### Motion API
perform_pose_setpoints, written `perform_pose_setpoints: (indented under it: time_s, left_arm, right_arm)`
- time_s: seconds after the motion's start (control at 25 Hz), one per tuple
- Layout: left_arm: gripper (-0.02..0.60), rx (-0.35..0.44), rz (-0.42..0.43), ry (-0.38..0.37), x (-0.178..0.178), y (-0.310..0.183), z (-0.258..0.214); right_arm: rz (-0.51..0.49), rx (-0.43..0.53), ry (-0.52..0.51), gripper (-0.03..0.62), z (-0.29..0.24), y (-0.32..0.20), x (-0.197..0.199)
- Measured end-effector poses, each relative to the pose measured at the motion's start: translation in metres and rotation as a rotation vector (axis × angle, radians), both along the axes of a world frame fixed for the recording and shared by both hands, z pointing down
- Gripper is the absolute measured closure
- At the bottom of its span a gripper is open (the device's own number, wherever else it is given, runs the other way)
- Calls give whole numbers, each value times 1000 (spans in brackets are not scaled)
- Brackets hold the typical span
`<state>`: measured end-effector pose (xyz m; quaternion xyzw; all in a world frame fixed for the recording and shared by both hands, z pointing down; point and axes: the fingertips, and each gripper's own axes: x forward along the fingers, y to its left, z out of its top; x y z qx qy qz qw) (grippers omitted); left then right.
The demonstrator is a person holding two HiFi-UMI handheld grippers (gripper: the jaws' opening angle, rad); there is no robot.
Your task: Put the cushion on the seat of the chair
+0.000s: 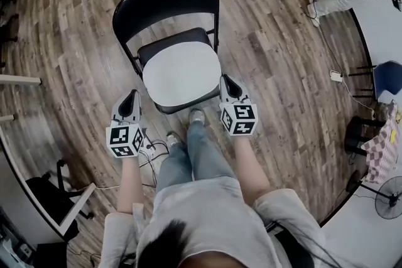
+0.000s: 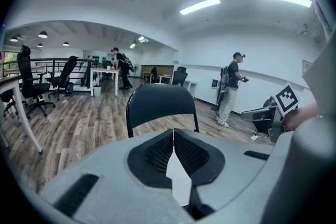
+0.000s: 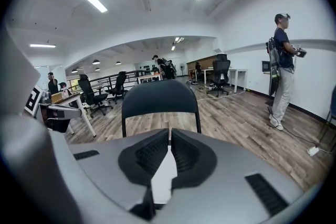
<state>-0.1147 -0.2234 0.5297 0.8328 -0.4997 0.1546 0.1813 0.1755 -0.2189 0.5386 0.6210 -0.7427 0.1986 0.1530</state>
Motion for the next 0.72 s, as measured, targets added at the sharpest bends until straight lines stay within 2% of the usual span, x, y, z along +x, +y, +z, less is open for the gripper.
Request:
perform_pose_setpoints:
  time_s: [0.48, 0.72]
  left_arm:
    - [568, 178, 26, 60, -4, 21, -108]
    - [568, 258, 74, 49, 6, 28, -147]
  right_arm:
    - [24, 174, 35, 574, -113, 40, -8]
    - [51, 230, 37, 574, -152, 51, -6]
